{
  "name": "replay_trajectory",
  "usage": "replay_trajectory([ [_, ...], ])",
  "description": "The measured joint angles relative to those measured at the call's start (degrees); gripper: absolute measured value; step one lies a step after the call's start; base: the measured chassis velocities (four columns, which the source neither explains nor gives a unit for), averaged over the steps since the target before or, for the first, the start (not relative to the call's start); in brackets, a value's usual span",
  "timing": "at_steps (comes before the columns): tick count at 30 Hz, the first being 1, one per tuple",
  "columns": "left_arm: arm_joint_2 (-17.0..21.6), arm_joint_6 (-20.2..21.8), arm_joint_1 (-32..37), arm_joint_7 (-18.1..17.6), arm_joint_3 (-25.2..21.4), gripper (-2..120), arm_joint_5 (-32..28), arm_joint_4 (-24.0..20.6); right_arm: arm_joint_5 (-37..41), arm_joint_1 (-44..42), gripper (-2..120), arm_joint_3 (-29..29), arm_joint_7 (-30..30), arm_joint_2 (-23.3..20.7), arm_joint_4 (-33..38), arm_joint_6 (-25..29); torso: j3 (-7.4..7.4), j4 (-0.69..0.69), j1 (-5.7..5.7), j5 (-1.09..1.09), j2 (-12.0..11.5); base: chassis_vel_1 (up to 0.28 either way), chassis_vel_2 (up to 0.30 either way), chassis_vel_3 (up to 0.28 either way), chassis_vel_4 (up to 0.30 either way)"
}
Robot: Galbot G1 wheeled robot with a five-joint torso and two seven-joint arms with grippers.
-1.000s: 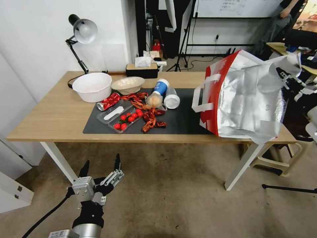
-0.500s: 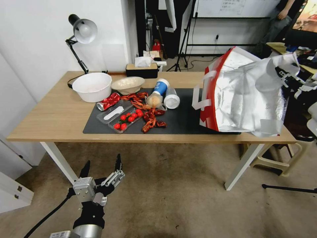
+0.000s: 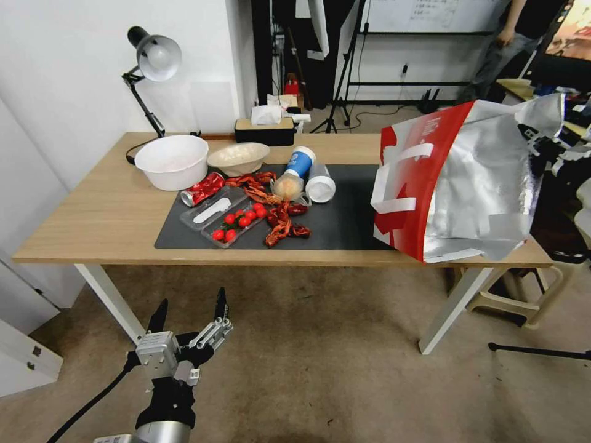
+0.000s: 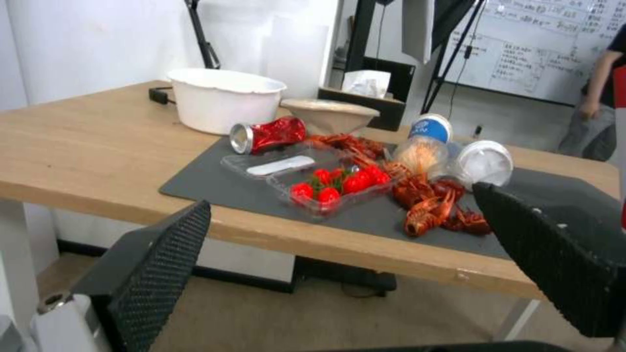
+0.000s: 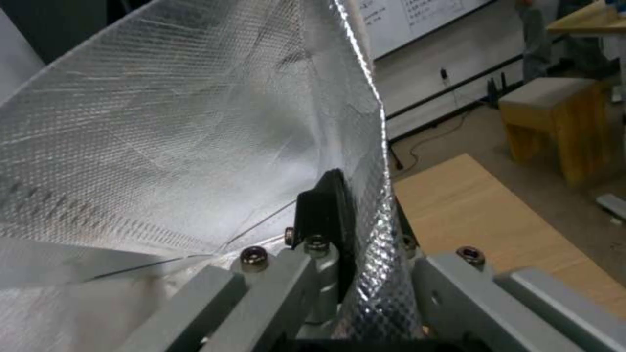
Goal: Pick up the food delivery bag from the floor and place it on the table.
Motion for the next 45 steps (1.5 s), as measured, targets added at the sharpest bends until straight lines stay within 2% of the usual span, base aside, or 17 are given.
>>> replay_trajectory([
  [8,0.00,-0.48,0.25,0.00,-0.02,100,0.02,-0.07,-0.29,3.83,0,-3.59,1.72,0.14,-0.51,-0.36,0.00,0.00,0.00,0.00,0.00,0.000,0.000,0.000,0.000],
  [13,0.00,-0.64,0.32,0.00,-0.01,100,0.00,-0.08,-0.70,6.02,0,-5.10,4.95,0.56,-0.37,-0.78,0.00,0.01,0.00,0.00,0.00,0.000,0.000,0.000,0.000],
  [15,0.00,-0.65,0.33,0.00,-0.01,100,-0.02,-0.08,-0.62,6.27,4,-5.23,5.06,0.59,-0.38,-0.80,0.00,0.00,0.00,0.00,0.00,0.000,0.000,0.000,0.000],
  [22,0.00,-0.72,0.45,0.17,0.33,100,-0.09,-0.06,-0.80,7.14,34,-5.45,4.42,0.33,-0.50,-0.73,0.00,0.00,0.00,0.00,0.00,0.000,0.000,0.000,0.000],
  [23,0.00,-0.72,0.45,0.17,0.33,100,-0.09,-0.06,-0.80,7.14,34,-5.45,4.42,0.33,-0.50,-0.73,0.00,0.00,0.00,0.00,0.00,0.000,0.000,0.000,0.000],
  [25,0.00,-0.77,0.43,0.18,0.41,100,-0.10,0.12,-1.00,7.22,43,-5.49,4.16,0.31,-0.40,-0.68,0.00,0.00,0.00,0.00,-0.01,0.000,0.000,0.000,0.000],
  [26,0.00,-0.77,0.43,0.18,0.41,100,-0.10,0.12,-1.00,7.22,43,-5.49,4.16,0.31,-0.40,-0.68,0.00,0.00,0.00,0.00,-0.01,0.000,0.000,0.000,0.000],
  [28,0.00,-0.81,0.30,0.19,0.44,100,-0.12,0.28,-1.23,7.25,57,-5.52,3.56,0.29,-0.20,-0.58,0.00,0.00,0.00,0.00,0.00,0.000,0.000,0.000,0.000],
  [30,0.00,-0.81,0.26,0.19,0.43,100,-0.16,0.29,-1.28,7.26,60,-5.53,3.34,0.29,-0.14,-0.58,0.00,0.00,0.00,0.00,0.00,0.000,0.000,0.000,0.000],
  [35,0.00,-0.80,0.06,0.19,0.30,100,-0.33,0.38,-1.69,7.28,81,-5.81,2.42,0.29,0.21,-0.64,0.00,0.00,0.00,0.00,0.00,0.000,0.000,0.000,0.000],
  [37,0.00,-0.80,0.05,0.19,0.30,100,-0.34,0.39,-1.69,7.30,82,-5.86,2.42,0.30,0.26,-0.68,0.00,0.00,0.00,0.00,0.00,0.000,0.000,0.000,0.000],
  [39,0.00,-0.78,0.05,0.16,0.29,100,-0.36,0.41,-1.70,7.27,95,-5.97,2.35,0.41,0.53,-0.97,0.00,0.00,0.00,-0.01,0.00,0.000,0.000,0.000,0.000],
  [45,0.00,-0.67,0.05,0.36,0.30,100,-0.36,0.41,-1.72,6.51,100,-5.85,1.94,0.89,0.81,-1.26,0.00,0.00,-0.01,-0.01,0.00,0.000,0.000,0.000,0.000],
])
